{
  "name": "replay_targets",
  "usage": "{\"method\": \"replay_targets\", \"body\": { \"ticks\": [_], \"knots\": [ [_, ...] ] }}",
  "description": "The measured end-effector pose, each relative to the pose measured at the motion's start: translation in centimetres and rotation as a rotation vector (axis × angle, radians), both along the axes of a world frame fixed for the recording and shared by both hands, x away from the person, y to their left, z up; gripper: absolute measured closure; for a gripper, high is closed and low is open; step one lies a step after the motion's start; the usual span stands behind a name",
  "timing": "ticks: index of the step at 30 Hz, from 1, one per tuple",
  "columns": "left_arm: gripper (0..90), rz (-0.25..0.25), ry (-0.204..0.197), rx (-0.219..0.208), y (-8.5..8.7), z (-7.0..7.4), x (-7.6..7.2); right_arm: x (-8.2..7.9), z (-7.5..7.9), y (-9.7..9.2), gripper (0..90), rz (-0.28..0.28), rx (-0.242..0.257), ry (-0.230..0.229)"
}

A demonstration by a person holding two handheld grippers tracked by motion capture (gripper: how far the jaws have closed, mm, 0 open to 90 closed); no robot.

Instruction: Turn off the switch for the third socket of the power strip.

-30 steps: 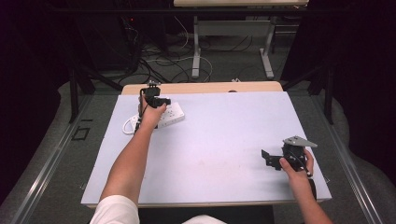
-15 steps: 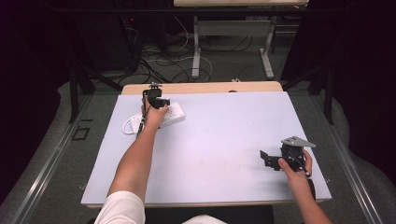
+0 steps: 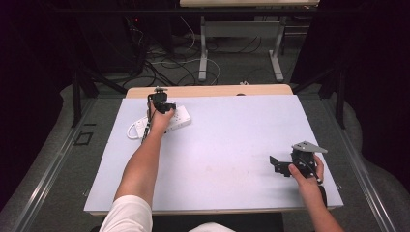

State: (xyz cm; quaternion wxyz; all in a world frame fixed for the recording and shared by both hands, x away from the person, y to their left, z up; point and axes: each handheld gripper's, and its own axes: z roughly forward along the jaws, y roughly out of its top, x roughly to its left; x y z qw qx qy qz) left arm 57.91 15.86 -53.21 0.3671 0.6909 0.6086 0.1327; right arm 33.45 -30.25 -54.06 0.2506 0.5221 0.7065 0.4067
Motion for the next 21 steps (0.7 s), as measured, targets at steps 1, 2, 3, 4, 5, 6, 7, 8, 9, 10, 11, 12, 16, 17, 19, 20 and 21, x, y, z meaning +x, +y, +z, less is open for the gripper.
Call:
{"method": "replay_targets", "body": {
  "ticks": [1,2,3,4,5,6,7,8,9,10,11,12,16,17,19,20,21],
  "knots": [
    [90.0,-0.003,0.002,0.001,-0.01,-0.1,0.04,-0.01,0.02,-0.02,0.0,0.0,-0.002,-0.001],
    [90.0,-0.006,0.005,0.001,-0.04,-0.17,0.08,-0.03,0.03,-0.01,0.0,-0.001,0.0,0.0],
    [90.0,-0.003,0.006,-0.003,-0.11,-0.26,0.1,-0.03,0.03,-0.01,0.0,-0.001,0.0,0.0],
    [90.0,-0.004,0.0,-0.004,-0.13,-0.3,0.12,-0.04,0.06,-0.03,0.0,0.0,0.001,0.0],
    [90.0,-0.004,-0.001,-0.006,-0.17,-0.31,0.14,-0.05,0.06,-0.05,0.0,-0.001,0.002,0.0],
    [90.0,-0.019,0.008,0.004,-0.07,-0.23,0.16,-0.05,0.06,-0.05,0.0,-0.001,0.002,0.0],
    [90.0,-0.012,0.005,-0.001,-0.16,-0.25,0.17,-0.05,0.05,-0.05,0.0,-0.001,0.002,0.001],
    [90.0,-0.02,0.007,0.003,-0.06,-0.25,0.15,-0.05,0.05,-0.06,0.0,-0.001,0.002,0.001],
    [90.0,-0.007,-0.003,-0.007,-0.15,-0.33,0.16,-0.05,0.04,-0.09,0.0,0.001,0.0,-0.002],
    [90.0,-0.007,-0.002,-0.007,-0.12,-0.33,0.16,-0.05,0.04,-0.09,0.0,0.001,-0.001,-0.003],
    [90.0,-0.006,-0.002,-0.008,-0.14,-0.33,0.16,-0.05,0.04,-0.09,0.0,0.001,-0.001,-0.003],
    [90.0,-0.009,0.005,-0.006,-0.12,-0.28,0.15,-0.05,0.06,-0.07,0.0,0.0,0.002,-0.001],
    [90.0,-0.001,-0.005,-0.005,-0.24,-0.35,0.13,-0.08,0.1,-0.01,0.0,0.0,-0.001,0.001],
    [90.0,-0.003,-0.005,-0.004,-0.22,-0.35,0.12,-0.08,0.1,-0.01,0.0,0.0,-0.001,0.001],
    [90.0,-0.004,-0.006,-0.003,-0.23,-0.36,0.12,-0.08,0.1,-0.02,0.0,0.001,-0.001,0.001],
    [90.0,-0.006,-0.007,-0.001,-0.22,-0.36,0.12,-0.05,0.06,-0.02,0.0,0.003,0.002,0.0],
    [90.0,-0.012,-0.001,0.006,-0.19,-0.32,0.12,-0.05,0.06,-0.03,0.0,0.002,0.001,0.0]
  ]
}}
